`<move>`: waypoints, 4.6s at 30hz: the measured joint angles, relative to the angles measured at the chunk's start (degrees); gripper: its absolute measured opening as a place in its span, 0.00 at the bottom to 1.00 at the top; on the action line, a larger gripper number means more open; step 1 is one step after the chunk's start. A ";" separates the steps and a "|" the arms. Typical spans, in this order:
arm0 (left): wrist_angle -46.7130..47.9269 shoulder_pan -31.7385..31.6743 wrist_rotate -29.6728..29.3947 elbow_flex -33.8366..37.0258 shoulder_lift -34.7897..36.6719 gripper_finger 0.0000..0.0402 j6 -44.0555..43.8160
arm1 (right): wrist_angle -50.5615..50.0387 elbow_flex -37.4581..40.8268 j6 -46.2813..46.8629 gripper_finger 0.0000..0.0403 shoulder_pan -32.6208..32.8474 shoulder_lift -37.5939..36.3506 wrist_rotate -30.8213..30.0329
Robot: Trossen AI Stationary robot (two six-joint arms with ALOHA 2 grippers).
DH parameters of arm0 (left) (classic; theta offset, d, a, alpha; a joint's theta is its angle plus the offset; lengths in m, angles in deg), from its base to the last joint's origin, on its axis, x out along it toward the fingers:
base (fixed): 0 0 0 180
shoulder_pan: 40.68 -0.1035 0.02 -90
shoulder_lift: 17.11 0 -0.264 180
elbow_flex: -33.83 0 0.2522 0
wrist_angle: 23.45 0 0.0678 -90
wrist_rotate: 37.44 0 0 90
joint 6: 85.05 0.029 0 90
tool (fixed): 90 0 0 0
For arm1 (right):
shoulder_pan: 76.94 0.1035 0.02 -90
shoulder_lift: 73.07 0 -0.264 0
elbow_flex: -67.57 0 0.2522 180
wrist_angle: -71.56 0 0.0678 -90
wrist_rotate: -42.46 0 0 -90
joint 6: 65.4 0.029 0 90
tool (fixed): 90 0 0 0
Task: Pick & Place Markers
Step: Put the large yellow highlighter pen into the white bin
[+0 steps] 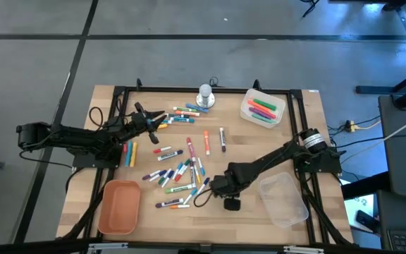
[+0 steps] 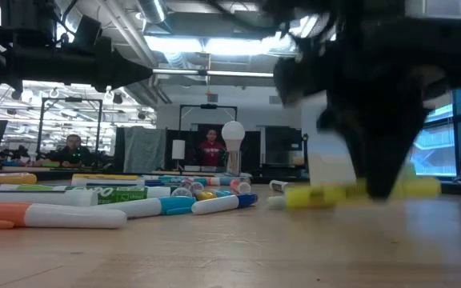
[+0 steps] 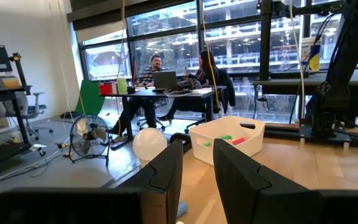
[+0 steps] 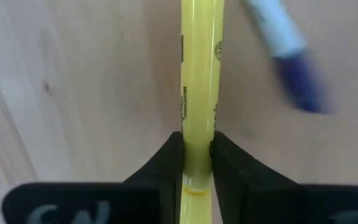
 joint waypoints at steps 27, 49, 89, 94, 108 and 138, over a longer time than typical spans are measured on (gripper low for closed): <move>-0.47 0.00 -0.58 0.02 0.00 0.21 3.05 | -1.09 22.89 -26.24 0.15 -52.02 -25.15 -33.02; 1.79 0.00 -0.35 0.01 0.01 0.21 -2.25 | 16.45 27.49 -11.73 0.45 -44.48 -32.84 -25.76; 26.60 14.32 -8.31 -9.27 -16.77 0.40 -18.08 | 55.21 33.03 -15.08 0.41 -26.05 -35.21 -15.27; 27.29 14.32 -15.91 -9.26 -16.75 0.40 -15.50 | 56.63 33.05 -15.24 0.41 -26.05 -31.72 -15.27; 51.38 -5.80 6.45 -19.64 -18.05 0.39 -15.45 | 48.07 33.05 -18.12 0.41 -30.10 -29.60 -15.27; 82.20 -9.92 -2.83 -25.79 -20.91 0.38 -19.43 | 57.46 33.05 -22.85 0.41 -35.82 -31.27 -8.70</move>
